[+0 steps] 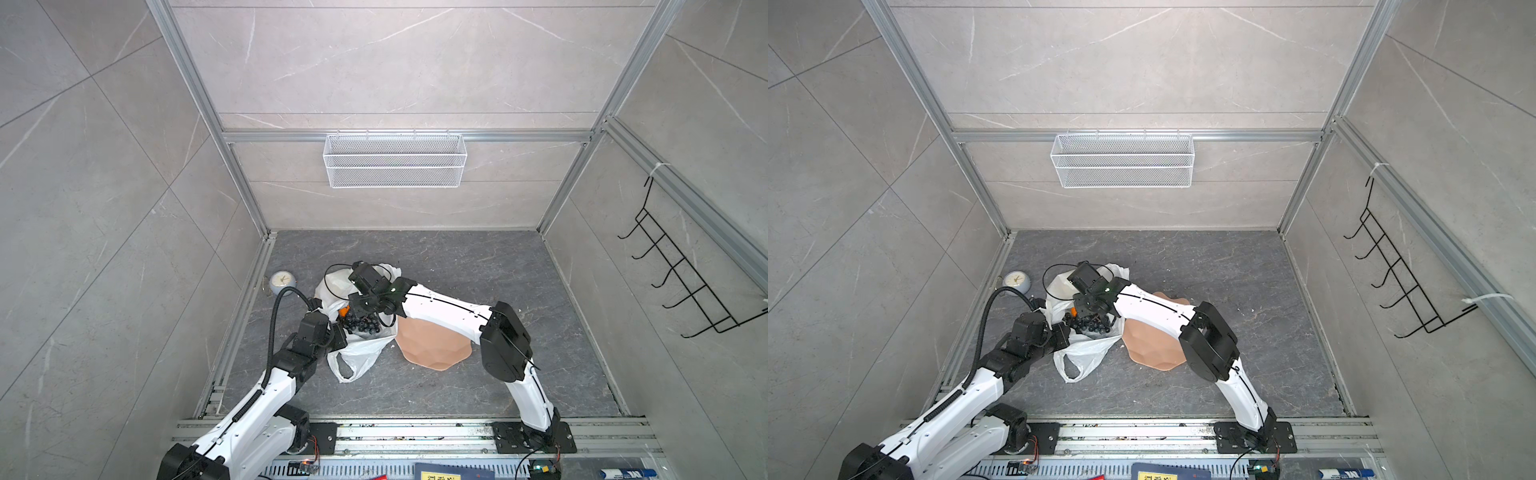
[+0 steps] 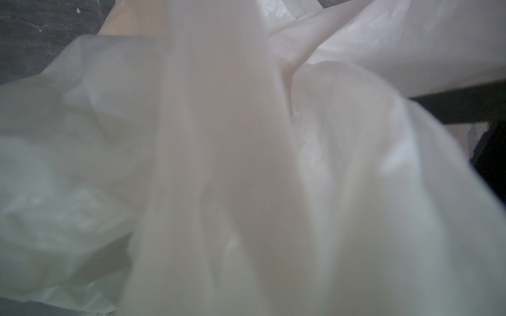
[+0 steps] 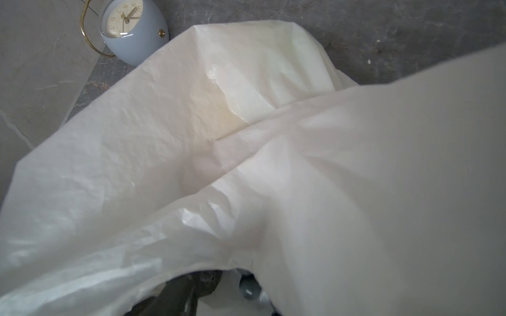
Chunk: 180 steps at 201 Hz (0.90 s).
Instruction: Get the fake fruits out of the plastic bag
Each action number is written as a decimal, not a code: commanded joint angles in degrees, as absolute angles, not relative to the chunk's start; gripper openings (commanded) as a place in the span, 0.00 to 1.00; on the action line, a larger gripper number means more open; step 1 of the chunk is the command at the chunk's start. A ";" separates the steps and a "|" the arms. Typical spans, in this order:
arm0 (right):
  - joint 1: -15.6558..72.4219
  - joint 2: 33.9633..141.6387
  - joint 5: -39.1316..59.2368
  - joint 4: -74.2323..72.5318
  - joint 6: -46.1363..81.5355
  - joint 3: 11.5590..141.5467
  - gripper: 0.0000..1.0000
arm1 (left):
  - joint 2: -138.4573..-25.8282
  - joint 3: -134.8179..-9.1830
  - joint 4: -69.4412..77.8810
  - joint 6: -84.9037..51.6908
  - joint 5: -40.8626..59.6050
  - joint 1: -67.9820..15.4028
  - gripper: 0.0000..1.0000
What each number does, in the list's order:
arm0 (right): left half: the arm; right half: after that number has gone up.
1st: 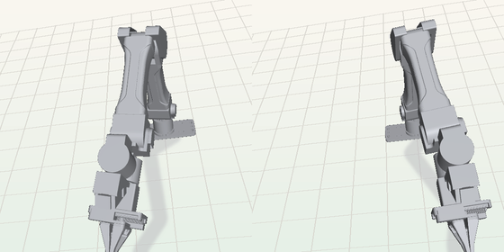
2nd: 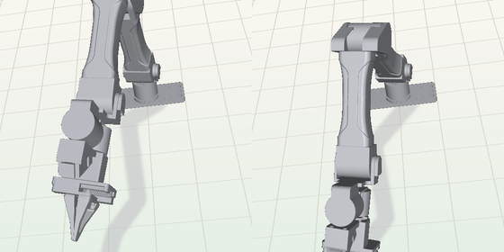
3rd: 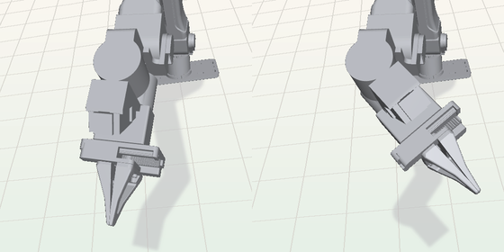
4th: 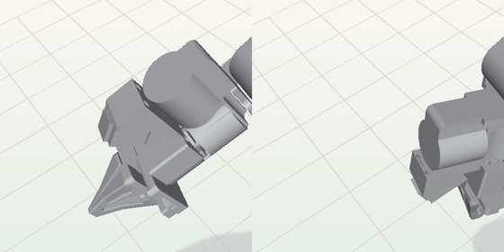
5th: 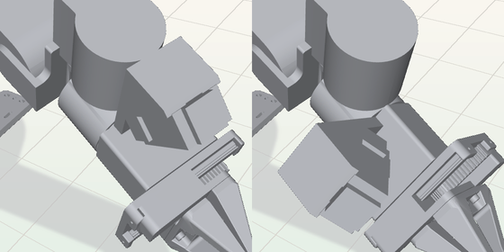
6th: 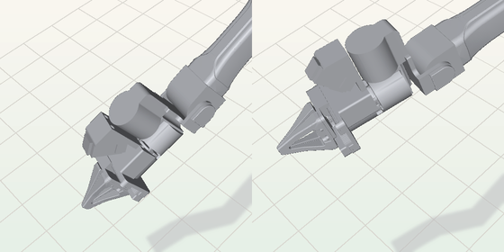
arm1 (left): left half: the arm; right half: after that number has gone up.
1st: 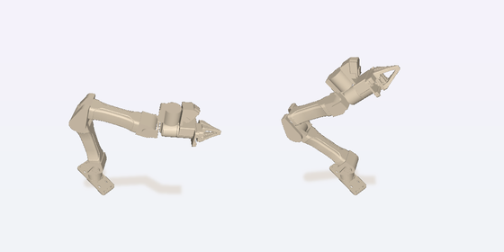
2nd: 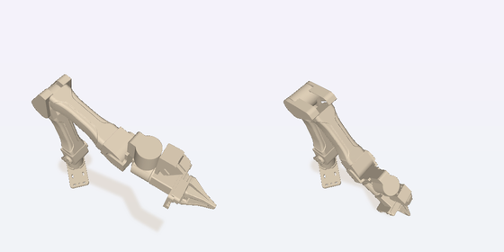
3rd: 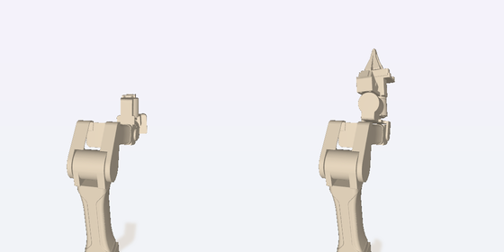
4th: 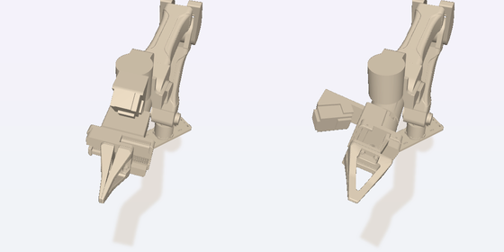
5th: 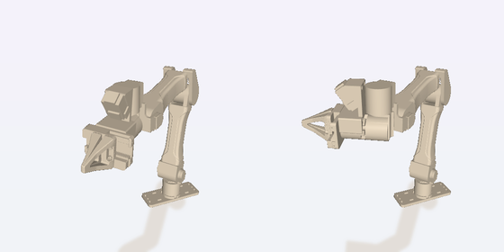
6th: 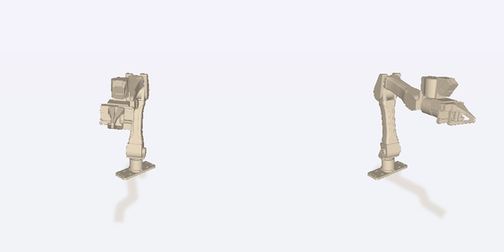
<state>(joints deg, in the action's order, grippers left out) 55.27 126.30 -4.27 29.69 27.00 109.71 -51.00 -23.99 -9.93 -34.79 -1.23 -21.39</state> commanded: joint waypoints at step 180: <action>50.73 134.96 -4.80 32.46 11.03 119.29 0.57 | -52.63 -23.90 -6.56 -33.49 -1.17 -19.95 0.11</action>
